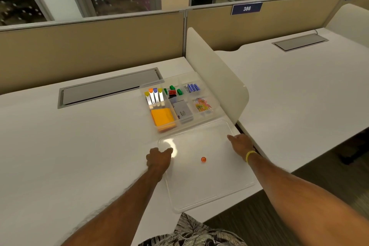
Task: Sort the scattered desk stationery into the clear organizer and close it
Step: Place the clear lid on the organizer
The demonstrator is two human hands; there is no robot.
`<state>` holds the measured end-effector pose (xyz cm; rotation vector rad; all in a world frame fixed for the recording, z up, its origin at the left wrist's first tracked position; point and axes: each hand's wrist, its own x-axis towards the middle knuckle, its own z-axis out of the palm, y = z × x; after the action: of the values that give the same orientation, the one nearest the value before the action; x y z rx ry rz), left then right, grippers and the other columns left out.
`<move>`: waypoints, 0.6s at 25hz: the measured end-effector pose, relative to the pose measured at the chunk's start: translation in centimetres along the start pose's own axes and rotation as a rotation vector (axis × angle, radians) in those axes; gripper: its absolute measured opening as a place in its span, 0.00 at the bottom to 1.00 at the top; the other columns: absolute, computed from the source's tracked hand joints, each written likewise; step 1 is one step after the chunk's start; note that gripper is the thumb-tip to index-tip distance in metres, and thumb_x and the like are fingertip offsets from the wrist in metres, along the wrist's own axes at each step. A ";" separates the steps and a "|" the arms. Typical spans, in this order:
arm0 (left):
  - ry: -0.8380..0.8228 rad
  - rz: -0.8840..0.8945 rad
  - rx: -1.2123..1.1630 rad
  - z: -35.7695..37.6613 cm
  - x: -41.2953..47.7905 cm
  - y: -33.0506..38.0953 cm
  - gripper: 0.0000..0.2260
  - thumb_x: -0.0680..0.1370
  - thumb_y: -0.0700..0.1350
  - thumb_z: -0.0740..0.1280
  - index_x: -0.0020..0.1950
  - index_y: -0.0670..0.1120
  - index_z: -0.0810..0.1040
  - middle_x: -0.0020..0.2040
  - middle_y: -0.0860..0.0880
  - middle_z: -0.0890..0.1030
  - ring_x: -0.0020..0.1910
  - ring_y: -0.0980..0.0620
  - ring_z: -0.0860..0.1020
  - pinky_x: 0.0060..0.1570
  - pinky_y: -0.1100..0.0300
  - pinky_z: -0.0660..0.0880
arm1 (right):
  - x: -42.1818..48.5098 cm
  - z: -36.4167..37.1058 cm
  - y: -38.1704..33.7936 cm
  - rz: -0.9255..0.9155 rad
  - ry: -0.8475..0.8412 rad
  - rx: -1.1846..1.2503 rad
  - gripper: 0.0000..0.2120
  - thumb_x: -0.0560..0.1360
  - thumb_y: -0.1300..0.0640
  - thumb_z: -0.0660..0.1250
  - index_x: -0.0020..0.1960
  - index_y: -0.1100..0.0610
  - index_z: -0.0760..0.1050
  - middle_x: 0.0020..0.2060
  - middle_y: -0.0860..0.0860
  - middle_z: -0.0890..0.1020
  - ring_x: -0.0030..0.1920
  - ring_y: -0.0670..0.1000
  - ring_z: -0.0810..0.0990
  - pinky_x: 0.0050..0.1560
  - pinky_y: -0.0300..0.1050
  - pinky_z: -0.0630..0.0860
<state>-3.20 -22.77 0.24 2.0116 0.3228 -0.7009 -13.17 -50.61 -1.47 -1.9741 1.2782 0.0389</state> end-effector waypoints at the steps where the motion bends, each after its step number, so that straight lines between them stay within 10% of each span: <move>1: -0.003 -0.005 -0.040 -0.3 0.0 0.0 0.32 0.74 0.52 0.69 0.73 0.39 0.64 0.71 0.41 0.69 0.68 0.40 0.70 0.61 0.52 0.69 | -0.7 -0.2 -0.3 -0.017 0.025 0.099 0.21 0.73 0.44 0.65 0.29 0.54 0.64 0.31 0.54 0.71 0.38 0.57 0.74 0.43 0.50 0.72; 7: -0.010 0.140 -0.115 -2.0 0.0 -1.4 0.12 0.80 0.50 0.61 0.53 0.43 0.77 0.54 0.42 0.80 0.49 0.44 0.79 0.51 0.50 0.75 | -3.6 -1.1 -1.0 -0.151 0.053 0.507 0.15 0.78 0.52 0.65 0.38 0.60 0.69 0.30 0.55 0.70 0.30 0.53 0.71 0.26 0.38 0.72; 15: 0.025 0.480 -0.350 -3.8 -0.3 -0.4 0.09 0.83 0.41 0.55 0.60 0.48 0.71 0.43 0.44 0.79 0.37 0.49 0.79 0.35 0.57 0.75 | -2.0 -2.3 -8.6 -0.254 0.079 0.645 0.10 0.78 0.54 0.67 0.44 0.61 0.73 0.30 0.54 0.74 0.28 0.52 0.74 0.30 0.43 0.73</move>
<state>-2.29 -19.28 1.63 1.6718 -0.0294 -0.2922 -8.16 -48.78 5.95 -1.5592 0.9192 -0.5176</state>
